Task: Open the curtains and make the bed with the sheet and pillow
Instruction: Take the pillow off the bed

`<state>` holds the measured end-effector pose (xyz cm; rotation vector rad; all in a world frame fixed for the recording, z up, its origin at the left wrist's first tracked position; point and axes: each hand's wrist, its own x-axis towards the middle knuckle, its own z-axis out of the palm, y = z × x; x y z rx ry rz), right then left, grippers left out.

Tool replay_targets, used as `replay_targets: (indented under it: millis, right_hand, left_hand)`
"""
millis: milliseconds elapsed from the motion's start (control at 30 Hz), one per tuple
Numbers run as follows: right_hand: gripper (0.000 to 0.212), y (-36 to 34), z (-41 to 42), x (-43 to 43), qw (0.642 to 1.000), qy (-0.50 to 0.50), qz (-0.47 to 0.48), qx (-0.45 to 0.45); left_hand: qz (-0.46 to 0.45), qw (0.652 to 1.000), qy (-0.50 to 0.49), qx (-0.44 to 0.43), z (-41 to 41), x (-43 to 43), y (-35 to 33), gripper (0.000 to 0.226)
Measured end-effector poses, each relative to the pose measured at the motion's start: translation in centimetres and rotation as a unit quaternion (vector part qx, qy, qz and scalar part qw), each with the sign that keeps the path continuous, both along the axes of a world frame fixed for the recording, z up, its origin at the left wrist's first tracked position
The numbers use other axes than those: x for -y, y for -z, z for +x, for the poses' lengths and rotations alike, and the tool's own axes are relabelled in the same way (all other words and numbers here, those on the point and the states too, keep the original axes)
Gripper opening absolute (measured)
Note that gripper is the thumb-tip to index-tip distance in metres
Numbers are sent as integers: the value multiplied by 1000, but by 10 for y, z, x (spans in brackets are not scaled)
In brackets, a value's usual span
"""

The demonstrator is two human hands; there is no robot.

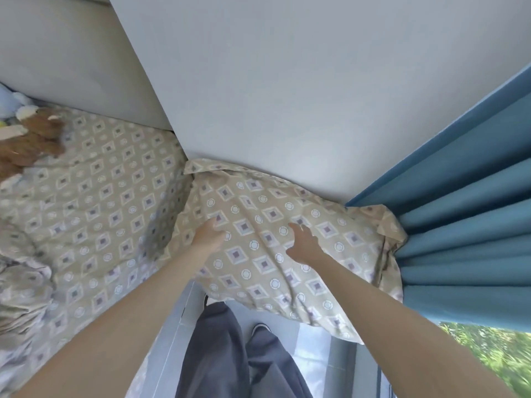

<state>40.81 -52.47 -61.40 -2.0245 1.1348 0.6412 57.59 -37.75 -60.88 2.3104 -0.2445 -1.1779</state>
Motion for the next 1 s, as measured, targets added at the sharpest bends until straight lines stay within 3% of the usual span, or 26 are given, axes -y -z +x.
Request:
replay_targets:
  millis: [133,233,333,433,500,633,767,900,1000]
  right_hand:
    - [76,22,41,16,999,-12,-51,-6]
    - [76,38,71,27,996,-40,-74,-36]
    - [91,52,83,35,986,-91,-82,-111]
    - [104,65,84,42,969,-96,-125,-190]
    - [88,69,86,43,950,-129,-189,-211]
    - [43,71,93,51,927,-192,-266,-183]
    - [35,59,96,56,943,-143,-270,-130]
    - [31,45,109,65,956,-121,-259,-68]
    - [31,37,126,71,971,-42,-234,2]
  left_hand:
    - [-7,1000,-21,4,40,8,39,68]
    - [-1,999,-35,-5,63,10,71,89]
    - [54,996,-49,-45,78,11,96,117]
    - [41,994,-65,-76,83,16,109,136]
    - [49,994,-59,-72,82,19,111,126]
    - [140,986,86,2,90,21,99,62]
    - [155,963,217,39,109,16,88,40]
    - [150,956,237,84,136,12,73,37]
    - [153,958,220,100,157,15,62,34]
